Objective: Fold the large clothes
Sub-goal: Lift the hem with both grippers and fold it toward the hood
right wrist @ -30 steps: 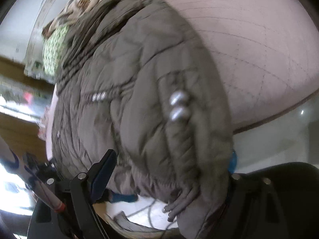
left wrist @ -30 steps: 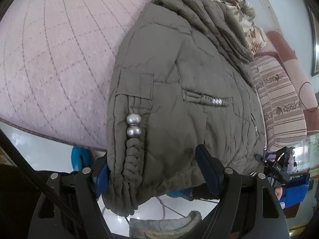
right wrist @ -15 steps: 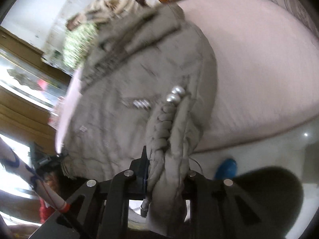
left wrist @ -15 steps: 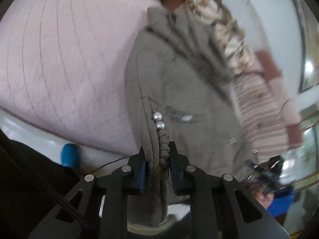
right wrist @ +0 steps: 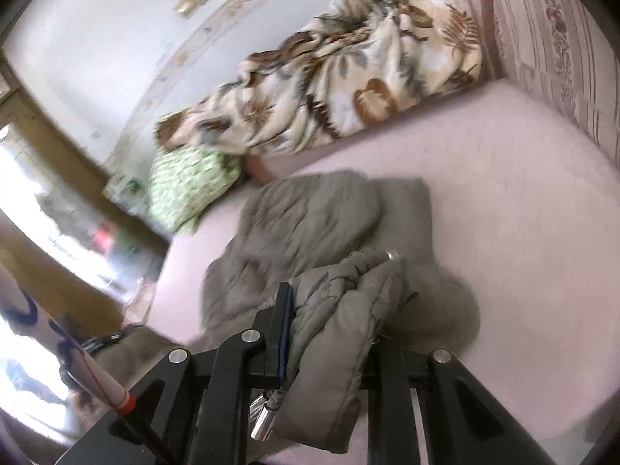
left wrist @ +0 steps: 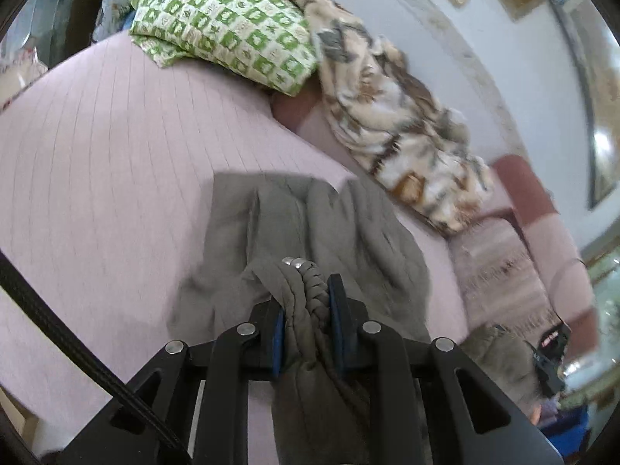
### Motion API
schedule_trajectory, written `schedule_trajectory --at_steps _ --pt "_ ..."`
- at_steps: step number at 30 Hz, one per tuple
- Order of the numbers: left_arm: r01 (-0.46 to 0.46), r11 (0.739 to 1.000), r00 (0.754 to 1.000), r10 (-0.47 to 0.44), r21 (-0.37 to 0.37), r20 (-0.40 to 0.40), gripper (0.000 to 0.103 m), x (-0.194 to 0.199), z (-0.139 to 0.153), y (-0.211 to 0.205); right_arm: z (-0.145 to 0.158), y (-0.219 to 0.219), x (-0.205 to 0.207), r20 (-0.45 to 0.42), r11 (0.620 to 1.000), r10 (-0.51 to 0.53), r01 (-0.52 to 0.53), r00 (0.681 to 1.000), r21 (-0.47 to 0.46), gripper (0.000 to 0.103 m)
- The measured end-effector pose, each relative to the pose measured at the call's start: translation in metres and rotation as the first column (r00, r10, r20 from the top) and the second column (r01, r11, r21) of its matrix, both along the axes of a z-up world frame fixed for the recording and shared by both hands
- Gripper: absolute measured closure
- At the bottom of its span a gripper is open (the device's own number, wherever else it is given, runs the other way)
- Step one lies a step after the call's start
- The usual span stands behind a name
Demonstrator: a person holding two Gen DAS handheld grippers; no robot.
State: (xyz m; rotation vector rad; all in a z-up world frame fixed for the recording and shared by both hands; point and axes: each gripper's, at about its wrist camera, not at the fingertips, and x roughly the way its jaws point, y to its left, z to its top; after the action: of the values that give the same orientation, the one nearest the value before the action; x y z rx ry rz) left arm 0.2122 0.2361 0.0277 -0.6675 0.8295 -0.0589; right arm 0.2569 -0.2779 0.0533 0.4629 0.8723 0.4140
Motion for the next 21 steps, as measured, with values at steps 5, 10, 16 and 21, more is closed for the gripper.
schedule_trajectory --at_steps 5,10,16,21 --pt "-0.096 0.995 0.986 0.096 0.007 -0.139 0.080 0.075 -0.042 0.017 -0.037 -0.001 0.074 -0.097 0.989 -0.143 0.139 0.985 -0.046 0.083" --pt "-0.120 0.989 0.985 0.107 -0.091 -0.135 0.066 0.091 -0.068 0.029 -0.079 -0.004 0.116 -0.170 0.972 -0.225 0.211 0.959 -0.100 0.078" --pt "-0.070 0.983 0.998 0.070 -0.168 -0.005 0.037 0.075 -0.052 0.036 -0.088 -0.012 0.118 -0.128 0.981 -0.196 0.196 0.972 -0.011 0.070" --pt "-0.035 0.986 0.996 0.049 -0.161 0.081 0.032 0.065 -0.026 0.041 -0.075 -0.026 0.106 -0.099 0.974 -0.159 0.173 0.982 0.147 0.039"
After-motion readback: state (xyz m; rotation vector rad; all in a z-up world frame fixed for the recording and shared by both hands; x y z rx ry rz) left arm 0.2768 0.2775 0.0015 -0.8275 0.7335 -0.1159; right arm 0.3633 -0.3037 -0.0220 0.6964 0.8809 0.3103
